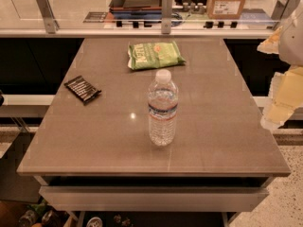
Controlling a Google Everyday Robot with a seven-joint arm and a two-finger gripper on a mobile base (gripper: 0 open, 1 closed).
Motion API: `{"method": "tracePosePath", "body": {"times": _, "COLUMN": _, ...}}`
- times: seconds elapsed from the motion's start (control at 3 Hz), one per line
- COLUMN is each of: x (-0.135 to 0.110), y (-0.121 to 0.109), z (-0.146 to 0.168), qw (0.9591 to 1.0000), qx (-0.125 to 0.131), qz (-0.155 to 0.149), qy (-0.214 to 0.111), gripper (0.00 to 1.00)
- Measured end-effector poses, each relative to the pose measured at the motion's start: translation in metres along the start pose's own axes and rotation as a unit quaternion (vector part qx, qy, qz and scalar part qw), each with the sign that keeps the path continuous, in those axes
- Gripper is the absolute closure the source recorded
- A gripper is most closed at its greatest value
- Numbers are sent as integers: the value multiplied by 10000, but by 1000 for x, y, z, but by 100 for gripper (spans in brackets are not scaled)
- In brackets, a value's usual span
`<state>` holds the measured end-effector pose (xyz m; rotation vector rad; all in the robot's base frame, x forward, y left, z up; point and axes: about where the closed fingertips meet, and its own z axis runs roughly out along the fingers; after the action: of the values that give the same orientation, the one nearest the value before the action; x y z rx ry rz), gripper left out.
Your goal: Pick water bottle
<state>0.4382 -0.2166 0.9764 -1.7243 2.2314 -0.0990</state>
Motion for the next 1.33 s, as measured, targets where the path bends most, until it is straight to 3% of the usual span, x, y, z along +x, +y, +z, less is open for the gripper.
{"method": "tracePosePath", "body": {"times": 0.67, "x": 1, "y": -2, "z": -5, "qw": 9997, "qx": 38, "qz": 146, "qy": -173, "gripper": 0}}
{"method": "tracePosePath", "body": {"times": 1.0, "x": 6, "y": -3, "z": -11, "qw": 9959, "qx": -28, "qz": 608, "qy": -674, "gripper": 0}}
{"method": "tracePosePath", "body": {"times": 1.33, "x": 23, "y": -6, "z": -5, "qw": 9812, "qx": -100, "qz": 1193, "qy": -1516, "gripper": 0}}
